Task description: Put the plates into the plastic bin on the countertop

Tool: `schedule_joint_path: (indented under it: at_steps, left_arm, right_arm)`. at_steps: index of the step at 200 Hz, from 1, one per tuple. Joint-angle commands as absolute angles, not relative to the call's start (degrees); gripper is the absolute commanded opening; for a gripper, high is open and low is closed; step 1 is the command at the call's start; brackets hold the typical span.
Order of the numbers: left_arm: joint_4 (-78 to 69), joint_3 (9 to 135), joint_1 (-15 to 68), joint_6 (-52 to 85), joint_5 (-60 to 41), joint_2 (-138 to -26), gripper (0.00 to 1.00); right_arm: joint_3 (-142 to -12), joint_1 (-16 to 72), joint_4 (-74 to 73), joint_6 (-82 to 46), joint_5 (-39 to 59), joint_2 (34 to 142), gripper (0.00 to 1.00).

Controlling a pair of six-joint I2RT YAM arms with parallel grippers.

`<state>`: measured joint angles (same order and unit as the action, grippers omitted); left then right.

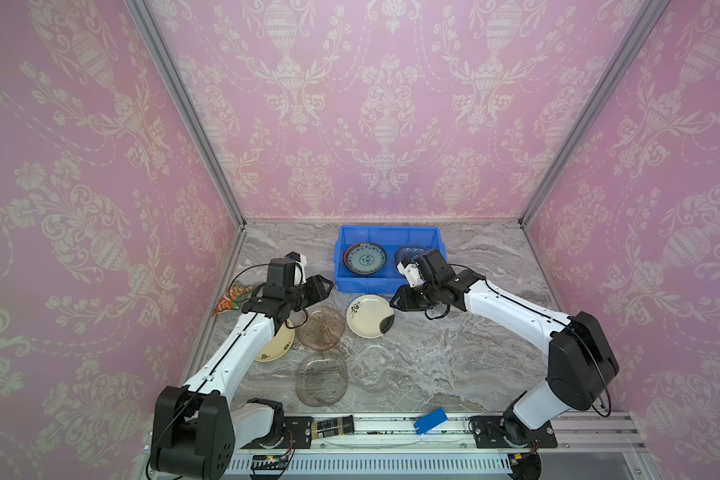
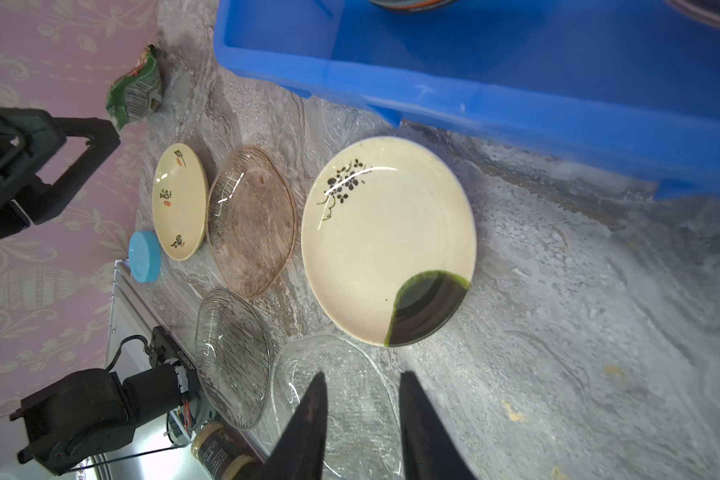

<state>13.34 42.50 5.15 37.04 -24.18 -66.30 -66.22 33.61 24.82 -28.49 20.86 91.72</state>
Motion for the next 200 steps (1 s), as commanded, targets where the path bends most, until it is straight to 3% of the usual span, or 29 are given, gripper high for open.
schedule_joint_path:
  at_steps: [1,36,60,92,140,200]
  left_arm:
    - [10.8,35.9,-1.8,44.6,-28.3,-61.7,0.53]
    - [11.4,33.7,-12.5,45.0,-28.1,-56.9,0.52]
    - [13.8,32.6,-21.2,44.4,-30.1,-55.5,0.6]
    - [19.6,31.1,-30.5,43.1,-34.8,-55.4,0.63]
    - [24.6,31.7,-37.3,41.1,-35.8,-54.5,0.64]
    - [37.8,39.6,-37.8,31.6,-34.6,-60.0,0.62]
  right_arm:
    - [-64.8,34.1,21.6,-29.8,22.8,92.1,0.3]
    - [-65.8,34.2,17.9,-31.3,26.4,95.1,0.3]
    - [-66.7,34.2,17.8,-30.5,26.8,95.8,0.3]
    - [-66.7,34.2,17.5,-29.3,26.5,96.4,0.3]
    - [-66.5,33.6,12.9,-30.6,30.1,98.9,0.29]
    - [-64.0,31.1,6.7,-32.4,33.0,99.2,0.29]
